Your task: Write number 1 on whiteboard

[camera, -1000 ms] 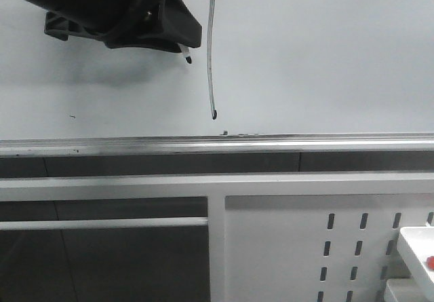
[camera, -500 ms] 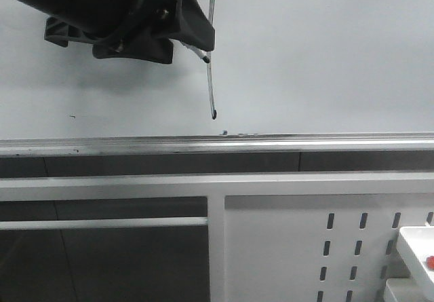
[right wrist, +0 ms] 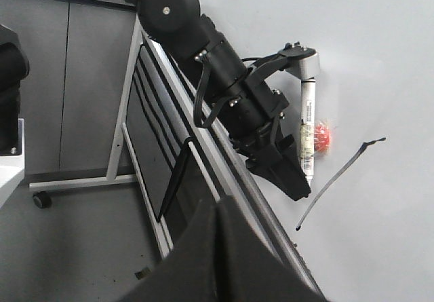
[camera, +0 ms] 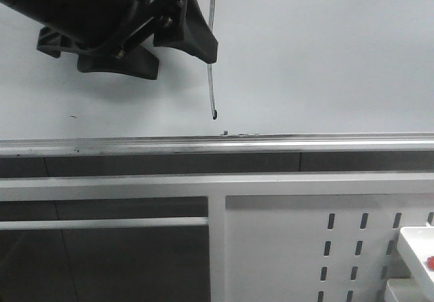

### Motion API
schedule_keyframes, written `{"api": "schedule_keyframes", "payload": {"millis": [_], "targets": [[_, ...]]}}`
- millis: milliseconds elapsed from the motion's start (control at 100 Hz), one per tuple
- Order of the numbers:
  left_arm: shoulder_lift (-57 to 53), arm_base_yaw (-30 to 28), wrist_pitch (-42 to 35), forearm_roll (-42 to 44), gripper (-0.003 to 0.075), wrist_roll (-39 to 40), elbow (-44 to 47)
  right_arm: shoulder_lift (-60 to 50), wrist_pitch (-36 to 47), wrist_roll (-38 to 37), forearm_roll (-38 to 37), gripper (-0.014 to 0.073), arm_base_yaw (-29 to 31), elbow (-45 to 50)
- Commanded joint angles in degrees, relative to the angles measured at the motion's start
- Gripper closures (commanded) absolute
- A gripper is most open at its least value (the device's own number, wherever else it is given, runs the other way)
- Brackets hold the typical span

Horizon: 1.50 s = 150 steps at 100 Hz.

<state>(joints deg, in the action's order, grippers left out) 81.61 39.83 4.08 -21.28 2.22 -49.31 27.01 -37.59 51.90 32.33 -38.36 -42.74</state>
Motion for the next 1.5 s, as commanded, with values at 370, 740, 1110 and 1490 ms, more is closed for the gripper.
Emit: {"api": "schedule_keyframes", "payload": {"millis": [370, 740, 1110, 1490], "targets": [[-14.8, -1.0, -4.6, 2.1, 0.0206, -0.2, 6.9, -6.9, 3.7, -3.1, -6.9, 0.0660, 0.2, -1.2], [-46.1, -0.9, -4.5, 2.9, 0.0530, -0.2, 18.5, -19.7, -5.8, -19.6, -26.2, 0.0660, 0.2, -1.2], [-68.3, -0.9, 6.6, 6.6, 0.0740, -0.2, 23.0, -24.8, -8.5, -20.7, -28.3, 0.0664, 0.2, -1.2], [-69.8, -0.9, 9.7, 6.5, 0.0740, -0.2, 23.0, -24.8, -8.7, -20.7, -28.3, 0.0664, 0.2, -1.2]]}}
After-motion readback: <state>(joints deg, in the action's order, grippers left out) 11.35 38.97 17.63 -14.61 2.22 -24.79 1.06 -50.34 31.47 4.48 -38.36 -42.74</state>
